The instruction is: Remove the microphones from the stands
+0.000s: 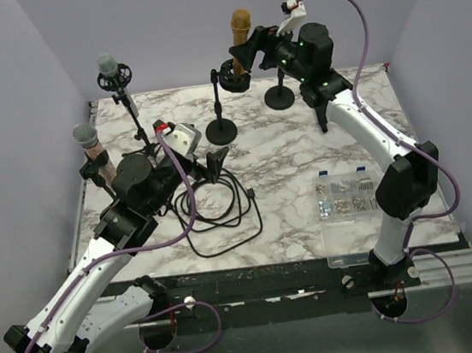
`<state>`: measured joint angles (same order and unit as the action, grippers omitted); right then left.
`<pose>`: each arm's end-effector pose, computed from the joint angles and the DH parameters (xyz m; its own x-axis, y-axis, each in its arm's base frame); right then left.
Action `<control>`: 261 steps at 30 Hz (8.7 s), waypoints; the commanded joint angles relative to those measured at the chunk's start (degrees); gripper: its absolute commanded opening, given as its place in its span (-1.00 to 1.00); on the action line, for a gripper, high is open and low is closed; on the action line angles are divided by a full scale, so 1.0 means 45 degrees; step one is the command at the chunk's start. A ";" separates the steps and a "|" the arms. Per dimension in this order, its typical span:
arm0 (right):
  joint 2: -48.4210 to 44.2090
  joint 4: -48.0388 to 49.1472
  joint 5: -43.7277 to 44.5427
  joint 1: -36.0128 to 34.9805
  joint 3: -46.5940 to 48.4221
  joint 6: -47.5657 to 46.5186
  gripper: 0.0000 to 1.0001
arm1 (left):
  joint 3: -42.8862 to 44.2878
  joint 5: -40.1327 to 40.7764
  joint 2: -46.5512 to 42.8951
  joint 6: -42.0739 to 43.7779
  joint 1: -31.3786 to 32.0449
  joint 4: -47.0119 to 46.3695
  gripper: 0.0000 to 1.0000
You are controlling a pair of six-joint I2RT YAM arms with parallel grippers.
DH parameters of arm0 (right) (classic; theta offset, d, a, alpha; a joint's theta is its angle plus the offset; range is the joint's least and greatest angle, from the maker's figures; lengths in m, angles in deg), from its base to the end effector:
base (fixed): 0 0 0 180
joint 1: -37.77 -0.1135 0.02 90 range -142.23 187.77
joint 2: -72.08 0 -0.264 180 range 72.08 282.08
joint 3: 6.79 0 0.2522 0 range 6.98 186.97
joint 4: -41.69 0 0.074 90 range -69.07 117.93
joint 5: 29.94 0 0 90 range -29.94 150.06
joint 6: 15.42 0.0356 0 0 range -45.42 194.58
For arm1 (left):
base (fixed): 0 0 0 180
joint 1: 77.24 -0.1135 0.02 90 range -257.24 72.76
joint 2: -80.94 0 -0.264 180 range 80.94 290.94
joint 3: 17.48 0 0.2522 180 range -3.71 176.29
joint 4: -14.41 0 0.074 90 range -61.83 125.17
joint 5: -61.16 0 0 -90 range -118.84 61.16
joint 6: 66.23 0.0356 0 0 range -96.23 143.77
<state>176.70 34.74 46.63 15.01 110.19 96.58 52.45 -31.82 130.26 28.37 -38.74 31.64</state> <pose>0.4036 0.1783 0.4332 -0.1402 0.3363 -0.9313 -0.5792 0.7350 0.3526 0.1502 -0.1218 0.4089 0.0991 0.0235 -0.9948 0.6565 0.7498 0.0831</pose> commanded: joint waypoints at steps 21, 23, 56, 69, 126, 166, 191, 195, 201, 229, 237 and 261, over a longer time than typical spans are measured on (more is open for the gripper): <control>0.2166 0.0429 0.4161 -0.1440 0.1563 -0.2293 0.36 | -0.0254 0.0066 0.0092 0.0060 0.0116 -0.0370 0.95; 0.2342 0.0153 0.4234 -0.1465 0.1910 -0.2262 0.25 | -0.0307 0.0236 0.0097 0.0186 0.0187 -0.0404 0.95; -0.0818 0.1864 1.1643 -0.0166 -0.0713 -0.9667 -0.74 | -0.0441 0.0783 0.0021 0.0262 0.0439 -0.0592 0.95; 0.2726 -0.5865 0.6698 0.4468 0.1439 -0.6146 -0.91 | -0.0390 0.0795 0.0484 0.0228 0.0535 -0.0512 0.95; 0.6652 -0.8251 0.4855 0.5538 0.4866 -0.4049 0.78 | -0.0547 0.0917 0.0974 0.0501 0.0605 -0.0657 0.91; 0.1068 0.7966 -0.1825 -0.0350 -0.8371 0.7732 0.95 | -0.0725 0.5741 0.0167 0.0150 0.0672 -0.1385 0.97; -0.2379 0.1046 -0.0620 -0.0370 -0.7742 0.4344 1.00 | 0.1086 0.0214 0.2548 -0.2579 -0.0732 0.0366 0.97; -0.3288 -0.0946 0.0161 -0.0371 -0.8309 0.2779 1.00 | 0.2240 -0.1506 0.3723 -0.4206 -0.1874 0.0662 0.96; -0.5382 -0.1401 0.0739 -0.0365 -1.0189 0.1925 1.00 | 0.5016 -0.3112 0.5946 -0.7316 -0.3431 0.0792 0.96; -1.1080 -0.4331 0.0997 -0.0371 -1.1697 0.0276 1.00 | 0.9614 0.0118 1.1783 -1.3883 -0.4630 0.0747 0.66; -1.1821 -0.5948 0.2771 -0.0364 -1.0675 -0.0270 1.00 | 0.9717 0.0559 1.2391 -1.3835 -0.4446 0.0588 0.67; -1.2048 -0.6387 0.2575 -0.0371 -1.0552 -0.0895 1.00 | 0.9121 0.1148 1.3258 -1.3348 -0.4205 -0.0151 -0.23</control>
<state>122.05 6.72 59.28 13.37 61.48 93.43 95.11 -27.15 188.77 -32.02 -58.01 32.16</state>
